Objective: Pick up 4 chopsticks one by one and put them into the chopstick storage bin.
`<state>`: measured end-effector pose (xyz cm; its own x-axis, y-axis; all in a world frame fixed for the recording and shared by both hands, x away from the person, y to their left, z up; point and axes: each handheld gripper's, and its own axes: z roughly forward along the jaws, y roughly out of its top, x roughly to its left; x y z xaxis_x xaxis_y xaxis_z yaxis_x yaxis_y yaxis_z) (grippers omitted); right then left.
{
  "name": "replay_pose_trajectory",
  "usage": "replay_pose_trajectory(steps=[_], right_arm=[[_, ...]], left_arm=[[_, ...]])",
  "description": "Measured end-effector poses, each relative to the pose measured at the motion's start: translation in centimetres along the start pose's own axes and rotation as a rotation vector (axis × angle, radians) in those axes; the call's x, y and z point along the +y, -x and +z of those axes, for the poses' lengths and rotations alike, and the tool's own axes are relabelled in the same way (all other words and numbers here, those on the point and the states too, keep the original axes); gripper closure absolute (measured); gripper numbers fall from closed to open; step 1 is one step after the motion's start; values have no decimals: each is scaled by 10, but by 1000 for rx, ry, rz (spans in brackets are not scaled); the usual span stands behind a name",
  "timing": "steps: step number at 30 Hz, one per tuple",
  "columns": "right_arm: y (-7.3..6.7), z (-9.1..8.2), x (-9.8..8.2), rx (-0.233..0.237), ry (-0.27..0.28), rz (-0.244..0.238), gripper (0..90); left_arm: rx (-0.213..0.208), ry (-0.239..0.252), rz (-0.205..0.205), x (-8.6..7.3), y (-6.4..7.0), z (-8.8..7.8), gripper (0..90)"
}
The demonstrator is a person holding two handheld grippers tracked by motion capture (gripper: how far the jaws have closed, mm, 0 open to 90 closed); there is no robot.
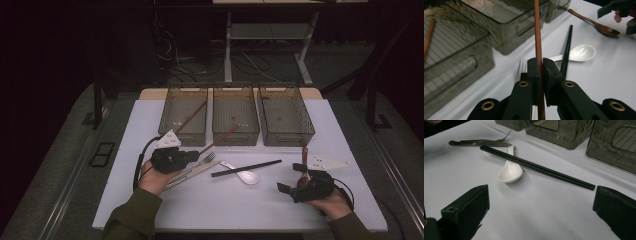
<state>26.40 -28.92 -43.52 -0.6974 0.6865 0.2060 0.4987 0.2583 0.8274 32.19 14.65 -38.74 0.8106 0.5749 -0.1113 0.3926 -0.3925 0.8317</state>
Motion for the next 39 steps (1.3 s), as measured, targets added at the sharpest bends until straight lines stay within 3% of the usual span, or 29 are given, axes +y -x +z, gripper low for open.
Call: replay_pose_trajectory(steps=[22, 39], right_arm=[[1, 0, 0, -2, -5, 2, 5], [1, 1, 0, -2, -5, 2, 5]], left_arm=[[113, 4, -35, 32, -53, 2, 834], [209, -29, -101, 53, -97, 13, 835]])
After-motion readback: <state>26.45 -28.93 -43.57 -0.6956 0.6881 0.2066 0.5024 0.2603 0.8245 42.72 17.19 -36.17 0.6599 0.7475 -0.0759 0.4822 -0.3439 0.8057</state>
